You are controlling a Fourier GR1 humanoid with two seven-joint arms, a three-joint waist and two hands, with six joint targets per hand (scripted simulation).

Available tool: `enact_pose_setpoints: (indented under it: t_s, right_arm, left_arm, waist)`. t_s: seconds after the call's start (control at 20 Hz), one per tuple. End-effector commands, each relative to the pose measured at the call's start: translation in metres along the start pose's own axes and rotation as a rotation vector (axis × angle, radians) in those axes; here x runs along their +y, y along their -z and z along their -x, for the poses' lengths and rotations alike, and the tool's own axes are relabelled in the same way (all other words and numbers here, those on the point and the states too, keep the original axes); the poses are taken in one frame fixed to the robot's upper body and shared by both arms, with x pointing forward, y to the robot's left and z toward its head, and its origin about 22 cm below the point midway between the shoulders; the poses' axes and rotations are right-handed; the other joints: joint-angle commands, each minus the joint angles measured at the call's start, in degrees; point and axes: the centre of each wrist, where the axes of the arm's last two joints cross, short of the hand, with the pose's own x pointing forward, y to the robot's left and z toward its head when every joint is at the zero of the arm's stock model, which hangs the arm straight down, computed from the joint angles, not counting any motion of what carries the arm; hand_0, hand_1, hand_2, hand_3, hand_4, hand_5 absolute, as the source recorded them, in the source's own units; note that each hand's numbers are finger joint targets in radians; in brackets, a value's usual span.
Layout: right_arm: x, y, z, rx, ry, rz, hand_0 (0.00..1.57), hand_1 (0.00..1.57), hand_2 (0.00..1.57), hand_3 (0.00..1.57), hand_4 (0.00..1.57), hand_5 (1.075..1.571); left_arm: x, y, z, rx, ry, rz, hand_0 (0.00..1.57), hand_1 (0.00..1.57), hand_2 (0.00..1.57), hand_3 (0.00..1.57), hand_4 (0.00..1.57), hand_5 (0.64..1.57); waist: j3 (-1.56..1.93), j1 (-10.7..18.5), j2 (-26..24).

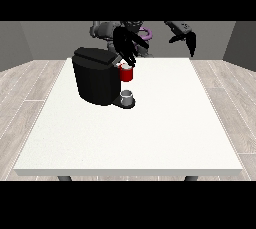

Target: Insert the coffee pod into the coffee machine and close the lid

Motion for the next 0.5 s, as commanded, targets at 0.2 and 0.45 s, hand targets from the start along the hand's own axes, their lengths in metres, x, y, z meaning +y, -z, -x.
enact_pose_setpoints:
  t_s: [0.2,0.45]
  right_arm:
    - [0.023,-0.027,-0.065,-0.371,0.131,-0.107,0.0,0.0,0.0,0.0,0.0,1.571]
    - [0.035,-0.017,-0.065,-0.486,0.128,-0.13,0.0,0.0,0.0,0.0,0.1,1.571]
  left_arm:
    - [-0.014,0.028,-0.023,-0.069,0.02,0.083,0.0,0.0,0.0,0.0,0.3,1.571]
    - [-0.027,0.039,-0.046,-0.107,0.017,0.099,0.0,0.0,0.0,0.0,0.35,1.571]
  waist:
    - [-2.72,8.5,4.8]
    - [-2.88,7.7,6.1]
